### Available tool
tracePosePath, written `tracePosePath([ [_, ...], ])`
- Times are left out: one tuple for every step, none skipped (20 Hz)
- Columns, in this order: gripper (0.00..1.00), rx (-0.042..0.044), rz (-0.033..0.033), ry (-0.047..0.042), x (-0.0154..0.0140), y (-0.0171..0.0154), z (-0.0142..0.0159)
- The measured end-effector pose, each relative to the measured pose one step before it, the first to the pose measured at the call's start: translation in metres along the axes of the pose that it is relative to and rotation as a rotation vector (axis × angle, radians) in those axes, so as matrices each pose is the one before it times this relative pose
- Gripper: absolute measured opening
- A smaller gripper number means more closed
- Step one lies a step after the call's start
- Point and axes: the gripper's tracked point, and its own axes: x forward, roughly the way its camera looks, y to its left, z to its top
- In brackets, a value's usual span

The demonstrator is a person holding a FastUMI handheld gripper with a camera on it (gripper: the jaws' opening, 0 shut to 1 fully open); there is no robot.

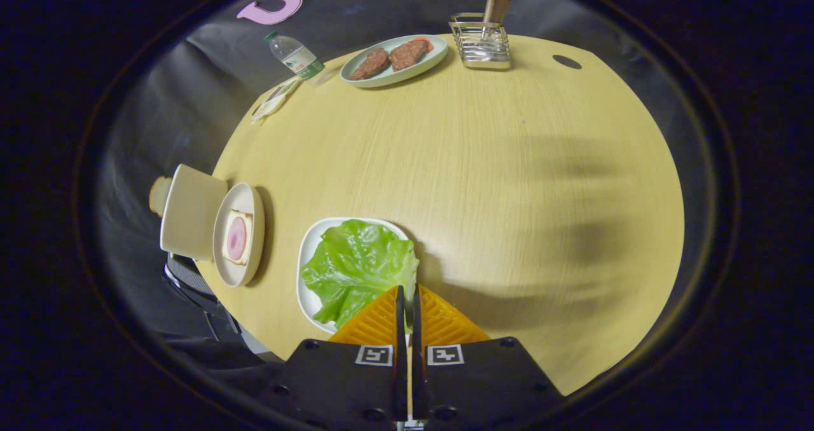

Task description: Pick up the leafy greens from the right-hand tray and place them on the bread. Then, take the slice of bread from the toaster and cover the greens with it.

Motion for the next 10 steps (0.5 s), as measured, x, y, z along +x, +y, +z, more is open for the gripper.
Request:
tracePosePath([
  [0.06, 0.00851, 0.01024, -0.0079, -0.00409, 0.00367, 0.0019],
  [0.06, 0.00735, 0.00918, -0.00654, -0.0046, 0.00382, 0.00248],
  [0.06, 0.00746, 0.01052, -0.00691, -0.00474, 0.00385, 0.00056],
  [0.06, 0.00815, 0.00702, -0.00627, -0.00482, 0.00319, 0.00113],
  [0.06, 0.00814, 0.00926, -0.00415, -0.0046, 0.00445, 0.00062],
  [0.06, 0.00738, 0.01056, -0.00776, -0.00465, 0.00453, 0.00066],
  [0.06, 0.00721, 0.01115, -0.01073, -0.00376, 0.00477, 0.00043],
  [0.06, 0.0091, 0.01356, -0.01139, -0.00466, 0.00639, 0.00191],
  [0.06, 0.0104, 0.01626, -0.01114, -0.0055, 0.00591, 0.00118],
  [0.06, 0.01145, 0.01683, -0.01053, -0.00497, 0.00691, 0.00167],
])
